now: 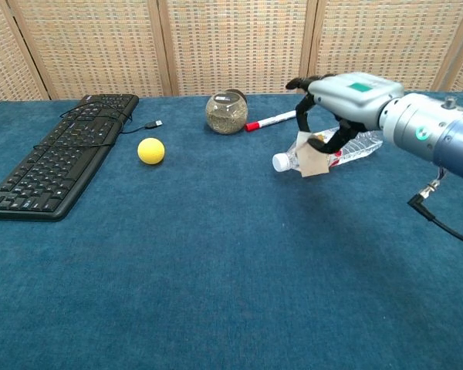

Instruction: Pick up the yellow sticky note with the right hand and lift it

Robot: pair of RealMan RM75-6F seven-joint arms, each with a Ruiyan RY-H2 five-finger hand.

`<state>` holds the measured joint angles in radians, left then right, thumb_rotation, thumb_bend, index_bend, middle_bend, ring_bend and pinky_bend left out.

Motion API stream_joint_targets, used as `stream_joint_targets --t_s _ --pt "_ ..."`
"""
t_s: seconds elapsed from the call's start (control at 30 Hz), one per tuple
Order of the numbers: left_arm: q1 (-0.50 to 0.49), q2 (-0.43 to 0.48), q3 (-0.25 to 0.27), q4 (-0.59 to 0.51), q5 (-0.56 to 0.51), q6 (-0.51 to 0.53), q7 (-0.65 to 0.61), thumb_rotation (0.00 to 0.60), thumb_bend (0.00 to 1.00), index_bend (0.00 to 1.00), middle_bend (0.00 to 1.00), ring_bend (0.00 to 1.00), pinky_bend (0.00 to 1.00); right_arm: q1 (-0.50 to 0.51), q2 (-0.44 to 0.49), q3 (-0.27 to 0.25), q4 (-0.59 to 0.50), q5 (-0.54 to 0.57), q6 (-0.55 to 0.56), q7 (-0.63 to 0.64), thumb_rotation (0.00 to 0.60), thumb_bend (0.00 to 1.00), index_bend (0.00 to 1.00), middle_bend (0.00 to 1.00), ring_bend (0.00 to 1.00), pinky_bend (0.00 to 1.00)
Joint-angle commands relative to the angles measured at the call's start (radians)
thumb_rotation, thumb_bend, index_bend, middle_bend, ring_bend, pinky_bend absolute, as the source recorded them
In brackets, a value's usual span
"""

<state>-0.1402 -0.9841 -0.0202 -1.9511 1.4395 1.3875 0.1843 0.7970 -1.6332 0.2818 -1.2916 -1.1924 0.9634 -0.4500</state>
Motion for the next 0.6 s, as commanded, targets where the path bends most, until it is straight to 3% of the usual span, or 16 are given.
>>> stream_joint_targets --t_s 0.03,0.2,0.27,0.33,0.6 --pt "0.0 0.001 0.001 -0.001 0.002 0.001 -0.002 0.6 0.0 0.0 0.0 0.0 0.0 -0.002 0.031 0.013 -0.036 0.024 0.006 0.003 0.6 0.54 0.78 0.0 0.0 0.0" --pt "0.001 0.002 0.002 -0.002 0.007 0.002 -0.003 0.6 0.0 0.0 0.0 0.0 0.0 -0.008 0.071 0.002 -0.103 0.003 -0.02 0.077 0.6 0.53 0.79 0.0 0.0 0.0" --pt "0.001 0.001 0.004 -0.002 0.01 0.002 -0.001 0.6 0.0 0.0 0.0 0.0 0.0 -0.017 0.109 0.003 -0.24 -0.012 -0.082 0.245 0.6 0.53 0.79 0.0 0.0 0.0" --pt "0.0 -0.001 0.004 -0.002 0.01 0.002 0.003 0.6 0.0 0.0 0.0 0.0 0.0 -0.018 0.15 0.001 -0.31 -0.024 -0.119 0.316 0.6 0.53 0.79 0.0 0.0 0.0" --pt "-0.001 -0.002 0.003 -0.001 0.007 0.0 0.005 0.6 0.0 0.0 0.0 0.0 0.0 0.004 0.169 0.011 -0.431 0.046 -0.219 0.487 0.6 0.53 0.8 0.0 0.0 0.0"
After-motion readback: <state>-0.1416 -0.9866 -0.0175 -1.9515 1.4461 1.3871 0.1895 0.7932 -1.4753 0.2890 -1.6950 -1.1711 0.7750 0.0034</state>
